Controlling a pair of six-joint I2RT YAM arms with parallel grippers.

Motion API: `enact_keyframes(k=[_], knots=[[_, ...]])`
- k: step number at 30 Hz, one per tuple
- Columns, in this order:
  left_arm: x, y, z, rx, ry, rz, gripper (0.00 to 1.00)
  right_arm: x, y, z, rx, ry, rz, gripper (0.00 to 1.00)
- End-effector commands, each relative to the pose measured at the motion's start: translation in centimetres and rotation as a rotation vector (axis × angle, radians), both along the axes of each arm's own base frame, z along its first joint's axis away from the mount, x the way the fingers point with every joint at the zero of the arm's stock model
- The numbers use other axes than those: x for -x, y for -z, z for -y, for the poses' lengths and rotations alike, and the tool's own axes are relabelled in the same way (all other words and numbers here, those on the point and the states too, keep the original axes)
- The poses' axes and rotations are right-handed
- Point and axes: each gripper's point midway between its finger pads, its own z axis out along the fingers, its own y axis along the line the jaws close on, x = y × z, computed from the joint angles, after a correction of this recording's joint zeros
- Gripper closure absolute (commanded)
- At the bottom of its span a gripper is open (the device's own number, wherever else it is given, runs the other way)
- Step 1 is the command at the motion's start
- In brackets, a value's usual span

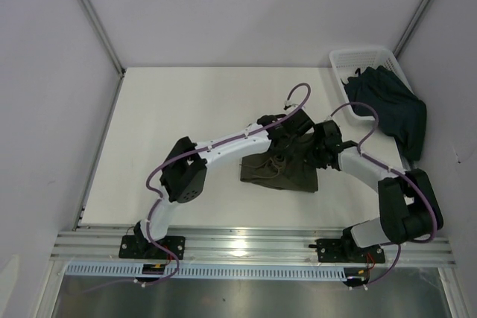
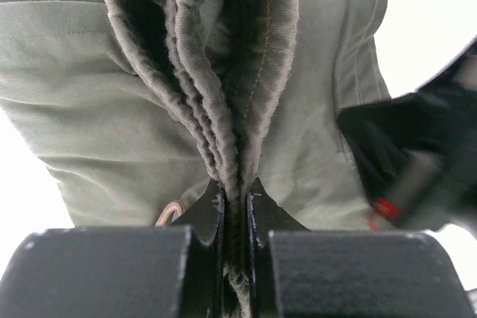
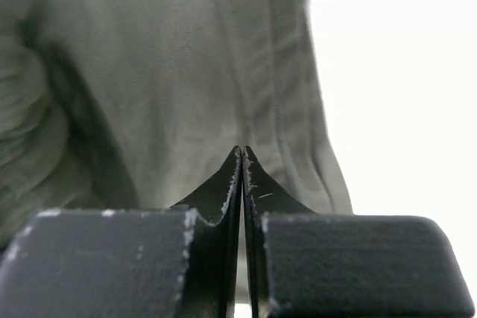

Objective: Fold and stack the shorts
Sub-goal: Fold the shorts

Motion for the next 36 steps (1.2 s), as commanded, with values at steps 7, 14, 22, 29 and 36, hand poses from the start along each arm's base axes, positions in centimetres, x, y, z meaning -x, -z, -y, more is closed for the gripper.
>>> enact_keyframes(k=[7,14,22,29,36], knots=[[0.1,4.2,1.0,0.106,-0.01,-0.052,0.97,1.0,-0.4,1.6,0.045,0.021,-0.001,1.0],[-0.4,8.0,-0.9,0.133,-0.059,-0.096,1.0,1.6,2.3,0.4,-0.005,-0.01,-0.056,1.0],[-0.5,11.8,-10.1,0.029,-0.177,-0.127,1.0,1.8,2.4,-4.6,-0.039,-0.08,-0.045,1.0],[-1.1,9.2,-16.4,-0.042,-0.226,-0.074,1.0,4.1,2.7,-12.2,-0.06,-0.173,-0.039,1.0],[-0.4,8.1,-21.1,-0.117,-0.205,-0.076,1.0,4.9,1.3,-13.8,-0.052,-0.213,-0.013,1.0]])
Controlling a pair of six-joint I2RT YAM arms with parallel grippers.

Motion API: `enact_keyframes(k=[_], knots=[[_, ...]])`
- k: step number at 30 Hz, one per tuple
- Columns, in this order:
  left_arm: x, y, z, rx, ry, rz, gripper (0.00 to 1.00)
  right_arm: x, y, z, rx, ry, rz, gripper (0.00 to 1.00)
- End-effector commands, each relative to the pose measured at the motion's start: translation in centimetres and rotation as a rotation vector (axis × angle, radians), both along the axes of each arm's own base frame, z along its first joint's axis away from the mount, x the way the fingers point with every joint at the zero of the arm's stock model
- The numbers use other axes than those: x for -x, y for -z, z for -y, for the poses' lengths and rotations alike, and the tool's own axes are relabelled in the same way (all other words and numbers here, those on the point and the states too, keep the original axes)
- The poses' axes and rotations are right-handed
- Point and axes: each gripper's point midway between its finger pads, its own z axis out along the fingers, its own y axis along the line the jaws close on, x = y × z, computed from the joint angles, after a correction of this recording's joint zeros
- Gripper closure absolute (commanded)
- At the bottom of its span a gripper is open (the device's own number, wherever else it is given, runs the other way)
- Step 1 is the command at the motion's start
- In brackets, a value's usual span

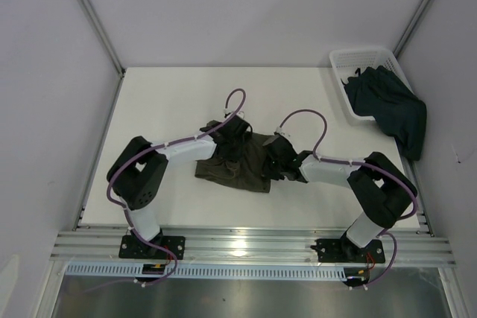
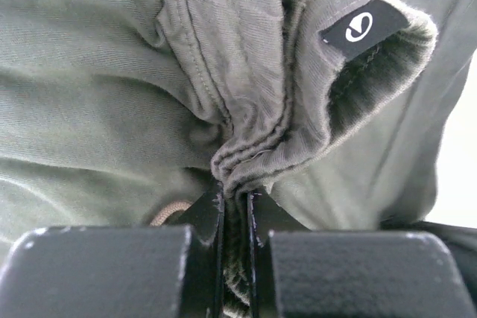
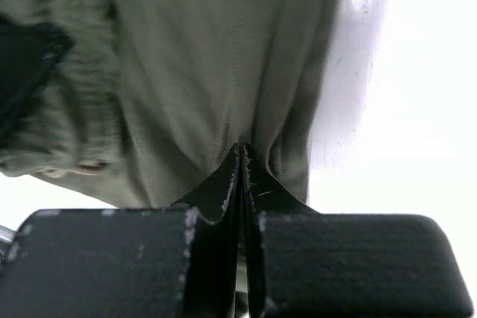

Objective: Fold and stack the shorts
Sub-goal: Fold the shorts

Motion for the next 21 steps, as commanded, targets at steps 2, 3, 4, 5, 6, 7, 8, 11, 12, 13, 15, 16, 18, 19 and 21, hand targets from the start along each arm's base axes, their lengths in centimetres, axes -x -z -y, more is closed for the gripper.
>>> enact_keyframes(k=[2,3,4,5,6,7,8,11,12,13,15,16,18,19,21], knots=[[1.7,1.2,-5.0,-0.155,0.02,-0.059,1.0,-0.1,0.1,2.1,0.071,0.052,-0.026,1.0],[1.8,1.2,-4.9,-0.151,0.022,-0.062,1.0,-0.3,0.2,2.4,0.077,0.053,-0.027,1.0],[1.9,1.3,-4.8,-0.152,0.022,-0.066,1.0,-0.5,0.0,2.7,0.075,0.054,-0.025,1.0],[1.8,1.3,-4.7,-0.152,0.022,-0.063,1.0,-0.8,-0.1,3.0,0.075,0.062,-0.021,1.0],[2.0,1.4,-4.6,-0.158,0.026,-0.066,1.0,-0.9,-0.1,3.3,0.083,0.06,-0.016,1.0],[2.0,1.7,-4.5,-0.164,0.028,-0.07,1.0,-1.1,-0.4,3.5,0.081,0.062,-0.007,1.0],[2.0,1.6,-4.4,-0.165,0.031,-0.069,1.0,-1.3,-0.6,3.7,0.079,0.066,-0.001,0.99],[2.1,1.5,-4.3,-0.209,0.034,-0.059,1.0,-2.0,-1.7,4.3,0.05,0.073,0.02,0.9],[2.0,1.4,-4.4,-0.224,0.03,-0.05,1.0,-2.2,-2.0,4.3,0.034,0.068,0.02,0.88],[2.0,1.1,-4.4,-0.229,0.033,-0.048,1.0,-2.7,-2.3,4.9,0.03,0.074,0.028,0.79],[1.8,0.3,-4.1,-0.222,0.032,-0.032,1.0,-3.4,-3.0,5.4,0.007,0.08,0.036,0.7],[1.7,-0.1,-4.0,-0.223,0.036,-0.028,1.0,-3.7,-3.2,5.5,0.004,0.071,0.044,0.69],[1.5,-1.2,-3.8,-0.223,0.038,-0.013,1.0,-4.3,-3.5,5.4,-0.017,0.056,0.057,0.65],[1.4,-1.8,-4.0,-0.236,0.034,-0.006,1.0,-4.7,-3.9,5.0,-0.045,0.04,0.059,0.64],[1.2,-2.7,-3.9,-0.242,0.037,0.009,1.0,-4.9,-3.3,4.5,-0.047,0.011,0.05,0.6]])
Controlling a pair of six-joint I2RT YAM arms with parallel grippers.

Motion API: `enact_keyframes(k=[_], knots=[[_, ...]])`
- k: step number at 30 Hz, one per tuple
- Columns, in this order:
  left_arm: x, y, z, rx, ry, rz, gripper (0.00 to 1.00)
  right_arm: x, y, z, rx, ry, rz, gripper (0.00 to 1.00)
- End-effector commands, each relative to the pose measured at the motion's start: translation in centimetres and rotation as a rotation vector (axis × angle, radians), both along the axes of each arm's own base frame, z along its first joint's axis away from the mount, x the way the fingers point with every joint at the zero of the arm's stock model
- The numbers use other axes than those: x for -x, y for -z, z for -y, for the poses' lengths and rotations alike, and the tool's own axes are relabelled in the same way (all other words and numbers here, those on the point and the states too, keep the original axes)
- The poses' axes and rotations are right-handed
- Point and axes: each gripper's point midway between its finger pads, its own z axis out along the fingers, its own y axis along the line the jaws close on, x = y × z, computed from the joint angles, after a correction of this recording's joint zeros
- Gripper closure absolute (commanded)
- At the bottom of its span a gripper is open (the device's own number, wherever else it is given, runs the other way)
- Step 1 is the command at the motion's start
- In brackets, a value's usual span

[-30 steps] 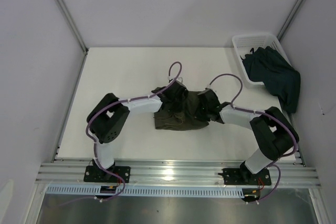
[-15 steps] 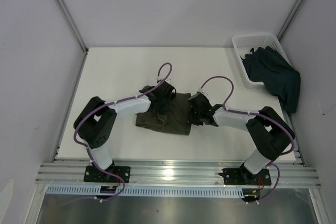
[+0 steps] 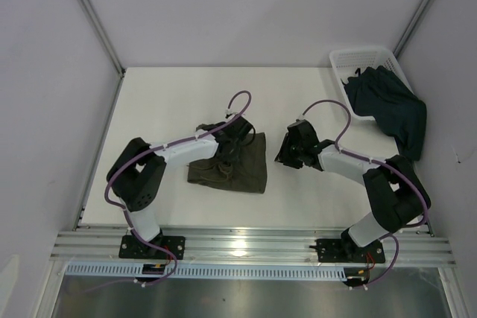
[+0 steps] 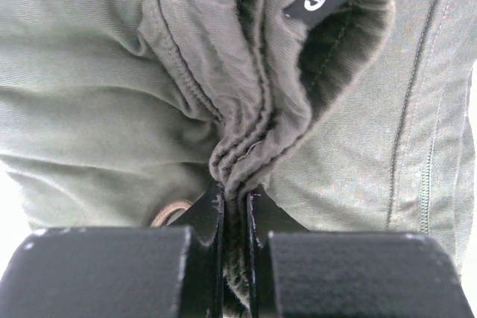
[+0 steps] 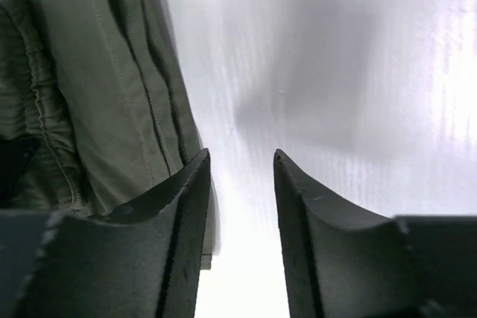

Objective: Fold and stack the shorts
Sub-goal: Fold the shorts

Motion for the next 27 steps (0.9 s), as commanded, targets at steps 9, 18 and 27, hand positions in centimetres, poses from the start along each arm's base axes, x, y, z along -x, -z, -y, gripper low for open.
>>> enact_keyframes(k=[9,18,27], knots=[[-0.4,-4.5,-0.9,-0.055,0.018,0.055,1.0,-1.1,-0.8,-6.2,-0.213,-0.196,0.055,0.47],[-0.4,-5.8,-1.2,-0.065,0.021,0.07,1.0,-0.8,0.7,-8.4,-0.259,-0.227,0.032,0.46],[-1.6,-10.0,-1.8,-0.097,0.001,0.138,1.0,0.1,3.5,-8.4,-0.146,-0.18,-0.024,0.85]])
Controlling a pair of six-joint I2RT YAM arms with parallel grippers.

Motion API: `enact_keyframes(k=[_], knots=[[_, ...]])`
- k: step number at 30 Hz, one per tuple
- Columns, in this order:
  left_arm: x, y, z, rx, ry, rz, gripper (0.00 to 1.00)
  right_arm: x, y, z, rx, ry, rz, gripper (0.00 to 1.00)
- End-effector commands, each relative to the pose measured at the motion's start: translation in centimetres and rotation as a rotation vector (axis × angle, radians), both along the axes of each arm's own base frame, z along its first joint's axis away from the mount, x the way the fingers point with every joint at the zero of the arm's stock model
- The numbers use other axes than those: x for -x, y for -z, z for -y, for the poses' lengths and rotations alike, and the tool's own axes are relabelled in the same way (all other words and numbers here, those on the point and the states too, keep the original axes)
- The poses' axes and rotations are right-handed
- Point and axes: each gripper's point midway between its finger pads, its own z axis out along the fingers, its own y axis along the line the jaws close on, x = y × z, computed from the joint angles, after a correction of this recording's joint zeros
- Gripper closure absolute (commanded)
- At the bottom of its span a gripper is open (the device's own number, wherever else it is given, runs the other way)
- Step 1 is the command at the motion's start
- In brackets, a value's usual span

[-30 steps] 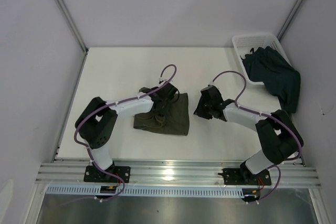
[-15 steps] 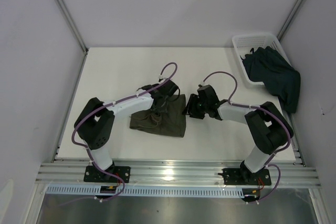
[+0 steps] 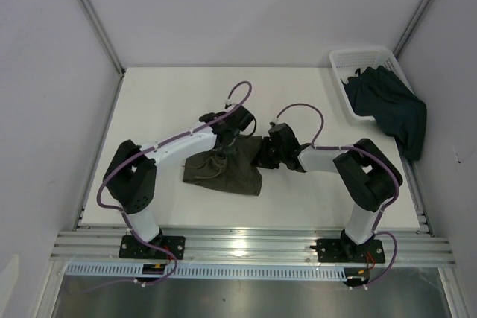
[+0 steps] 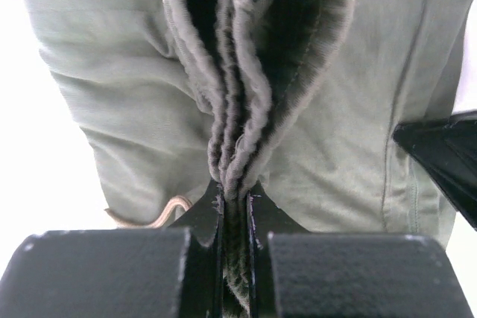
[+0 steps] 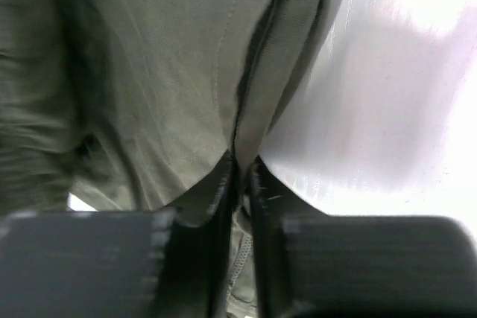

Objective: Fold and stack the shorts
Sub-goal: Fold the shorts

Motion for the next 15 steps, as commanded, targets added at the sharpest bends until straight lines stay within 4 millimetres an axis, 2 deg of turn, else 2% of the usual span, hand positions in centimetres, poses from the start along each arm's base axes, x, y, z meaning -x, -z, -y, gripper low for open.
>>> enact_keyframes(k=[1,2,3,5,6,9,10,12,14,15], knots=[[-1.8,-6.2,-0.9,-0.019,-0.022,0.149,1.0,0.3,1.9,0.7,0.075,0.036,-0.039,0.9],[-1.8,-7.4,-1.6,-0.05,-0.034,0.158,1.0,0.4,2.2,0.6,0.08,0.036,-0.047,0.97],[-2.3,-9.2,-1.8,-0.055,-0.051,0.194,1.0,0.5,2.4,0.7,0.088,0.039,-0.055,0.99],[-2.1,-11.0,-3.6,-0.128,-0.084,0.215,1.0,0.8,2.7,0.5,0.096,0.037,-0.055,1.0],[-2.7,-13.5,-3.0,-0.088,-0.092,0.26,1.0,0.8,2.8,0.5,0.099,0.04,-0.059,1.0],[-2.0,-15.4,-1.6,-0.074,-0.063,0.286,1.0,0.9,2.9,0.5,0.108,0.044,-0.056,1.0],[-1.4,-15.2,-0.6,-0.072,-0.038,0.282,1.0,0.9,2.8,0.5,0.11,0.043,-0.056,1.0],[-0.9,-13.1,0.5,-0.085,-0.026,0.245,1.0,0.9,2.8,0.5,0.115,0.043,-0.055,1.0],[-0.3,-9.8,1.9,-0.101,0.006,0.182,1.0,0.8,2.7,0.5,0.114,0.045,-0.054,1.0],[-0.4,-9.0,2.7,-0.086,0.009,0.178,1.0,0.8,2.7,0.5,0.115,0.046,-0.054,1.0]])
